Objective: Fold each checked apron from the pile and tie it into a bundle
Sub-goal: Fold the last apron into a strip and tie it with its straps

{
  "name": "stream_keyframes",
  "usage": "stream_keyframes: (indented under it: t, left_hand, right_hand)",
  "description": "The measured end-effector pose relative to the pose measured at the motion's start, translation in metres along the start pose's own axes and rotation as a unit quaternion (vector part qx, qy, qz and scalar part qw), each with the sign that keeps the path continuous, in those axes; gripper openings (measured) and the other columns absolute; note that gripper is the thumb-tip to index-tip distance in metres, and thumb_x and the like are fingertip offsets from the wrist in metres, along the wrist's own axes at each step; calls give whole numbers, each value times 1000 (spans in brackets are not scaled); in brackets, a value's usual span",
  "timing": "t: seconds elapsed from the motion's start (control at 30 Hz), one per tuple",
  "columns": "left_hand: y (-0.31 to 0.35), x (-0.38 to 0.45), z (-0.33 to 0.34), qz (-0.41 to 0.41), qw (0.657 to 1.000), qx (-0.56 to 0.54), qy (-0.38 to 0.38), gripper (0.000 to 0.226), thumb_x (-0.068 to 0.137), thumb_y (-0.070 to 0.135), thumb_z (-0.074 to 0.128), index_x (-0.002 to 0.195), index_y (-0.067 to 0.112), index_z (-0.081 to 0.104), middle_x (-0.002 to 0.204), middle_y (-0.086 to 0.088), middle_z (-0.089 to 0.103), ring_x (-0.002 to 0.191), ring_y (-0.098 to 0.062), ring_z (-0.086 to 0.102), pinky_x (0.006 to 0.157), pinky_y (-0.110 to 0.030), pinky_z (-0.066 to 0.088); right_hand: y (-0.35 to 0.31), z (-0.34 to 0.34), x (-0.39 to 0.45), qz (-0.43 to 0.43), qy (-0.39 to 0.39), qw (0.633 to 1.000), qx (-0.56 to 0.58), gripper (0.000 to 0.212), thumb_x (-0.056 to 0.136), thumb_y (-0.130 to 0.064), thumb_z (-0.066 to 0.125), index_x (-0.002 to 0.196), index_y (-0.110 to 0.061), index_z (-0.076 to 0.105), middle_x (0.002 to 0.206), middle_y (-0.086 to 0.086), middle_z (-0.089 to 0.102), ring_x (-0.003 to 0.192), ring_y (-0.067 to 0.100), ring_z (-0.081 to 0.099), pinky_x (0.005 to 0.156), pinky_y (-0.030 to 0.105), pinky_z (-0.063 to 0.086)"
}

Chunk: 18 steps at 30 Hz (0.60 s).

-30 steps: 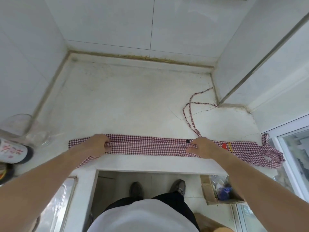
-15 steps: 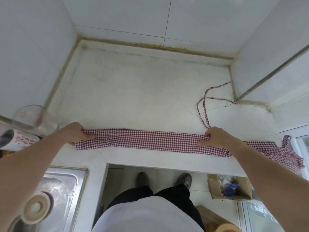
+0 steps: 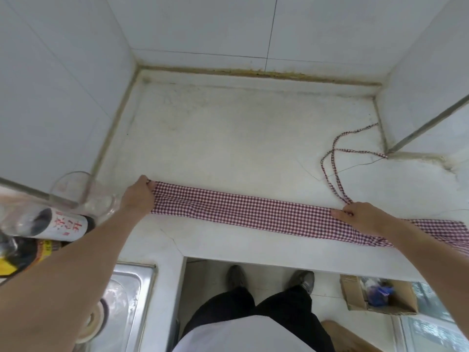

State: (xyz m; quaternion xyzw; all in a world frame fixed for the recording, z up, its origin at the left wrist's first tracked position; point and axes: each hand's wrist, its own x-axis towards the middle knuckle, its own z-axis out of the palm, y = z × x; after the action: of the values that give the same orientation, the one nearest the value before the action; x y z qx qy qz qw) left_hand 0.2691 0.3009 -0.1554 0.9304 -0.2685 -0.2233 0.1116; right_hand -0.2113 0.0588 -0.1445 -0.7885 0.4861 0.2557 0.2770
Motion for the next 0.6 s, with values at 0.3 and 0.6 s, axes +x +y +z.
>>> stream_keyframes:
  t: [0.3,0.6]
  left_hand:
    - [-13,-11,27,-11,999,15,50,23,107,24,33,95,7,40,101,-30,62,96,-45,58,81,-48,43]
    - [-19,-16,35,4,996,20,86,16,105,13,37,100,0,44,107,-33,63,100,-50,57,82,-50,43]
  right_hand:
    - [-8,14,10,41,72,995,-61,66,89,-70,45,67,-10,59,64,4,58,64,15,57,59,28,41]
    - [-9,4,9,59,67,995,-46,63,87,-70,51,68,-11,59,69,3,57,66,14,54,57,26,33]
